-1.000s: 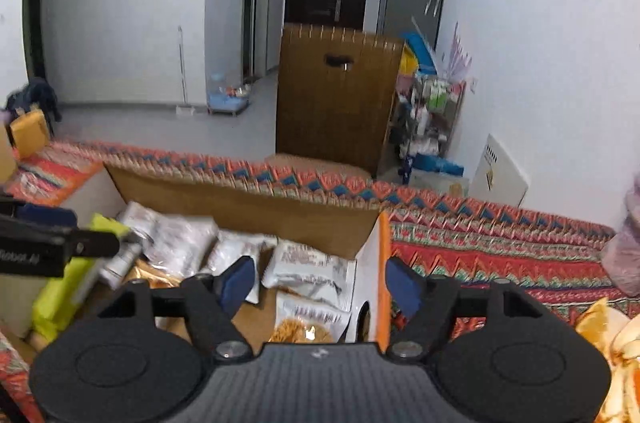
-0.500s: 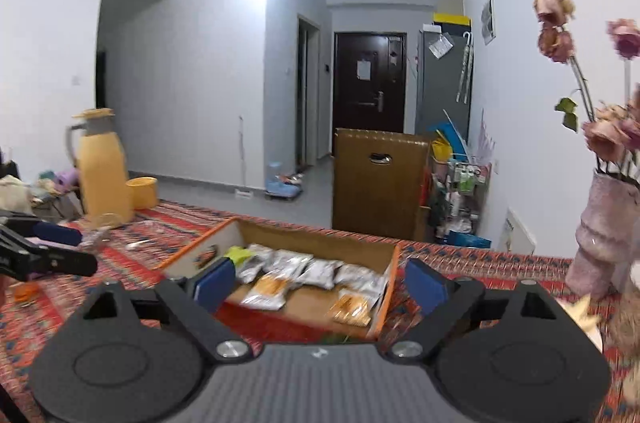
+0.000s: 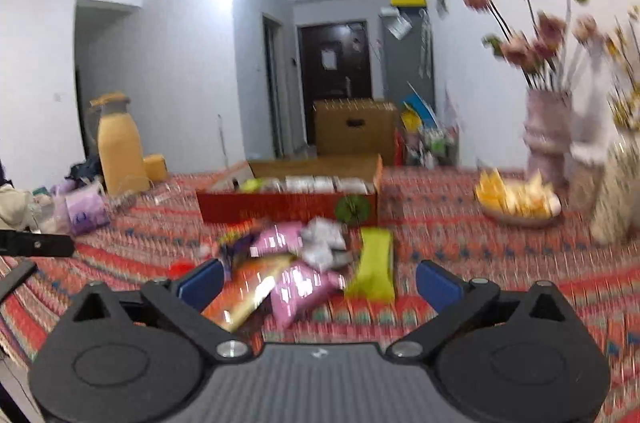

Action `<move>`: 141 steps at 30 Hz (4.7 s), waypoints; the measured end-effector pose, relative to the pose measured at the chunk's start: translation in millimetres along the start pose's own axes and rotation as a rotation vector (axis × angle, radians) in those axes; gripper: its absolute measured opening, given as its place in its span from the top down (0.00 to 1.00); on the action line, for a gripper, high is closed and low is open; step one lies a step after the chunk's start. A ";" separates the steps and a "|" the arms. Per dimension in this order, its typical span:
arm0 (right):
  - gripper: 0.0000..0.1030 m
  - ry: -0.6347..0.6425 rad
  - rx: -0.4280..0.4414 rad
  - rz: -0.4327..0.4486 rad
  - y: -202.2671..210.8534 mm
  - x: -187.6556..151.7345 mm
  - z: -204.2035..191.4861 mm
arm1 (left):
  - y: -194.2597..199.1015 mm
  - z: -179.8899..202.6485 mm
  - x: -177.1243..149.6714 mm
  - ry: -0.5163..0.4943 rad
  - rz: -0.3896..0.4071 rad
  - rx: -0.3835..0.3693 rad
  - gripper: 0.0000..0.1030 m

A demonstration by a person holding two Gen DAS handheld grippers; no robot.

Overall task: Organize snacks
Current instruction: 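Return both open tools from the box to the snack pile, then grasp the orange chip bag with the left tool while the right tool grasps a white packet, then carry the orange chip bag and white packet over the box with both tools, then open both tools to release the chip bag and white packet into the box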

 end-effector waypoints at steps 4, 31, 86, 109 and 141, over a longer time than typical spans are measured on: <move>0.00 -0.026 -0.047 -0.044 9.6 -27.7 1.5 | 3.7 -3.0 -20.6 -0.015 -0.028 0.014 0.00; 0.03 -0.063 -0.059 -0.068 -32.7 -28.3 24.7 | -84.5 35.1 8.2 -0.047 -0.085 -0.033 0.00; 0.65 -0.075 0.055 -0.161 -52.4 -47.9 -1.5 | -47.3 38.2 -33.4 -0.016 -0.168 -0.044 0.43; 0.65 -0.028 0.180 -0.050 -81.8 84.2 26.5 | -111.3 68.9 133.0 -0.123 -0.080 -0.143 0.42; 0.44 -0.154 0.082 -0.501 -436.0 83.8 101.5 | -410.9 75.5 126.5 -0.227 -0.452 0.026 0.25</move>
Point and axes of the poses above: each gripper's, at about its wrist camera, not at the fingertips, and y roughly against the way its jaws point, z to its right, x to its top, the point moved 10 cm from there along -y, roughly the way its jaws point, and after that the axes turned 12 degrees about x, right-handed, at the moved point
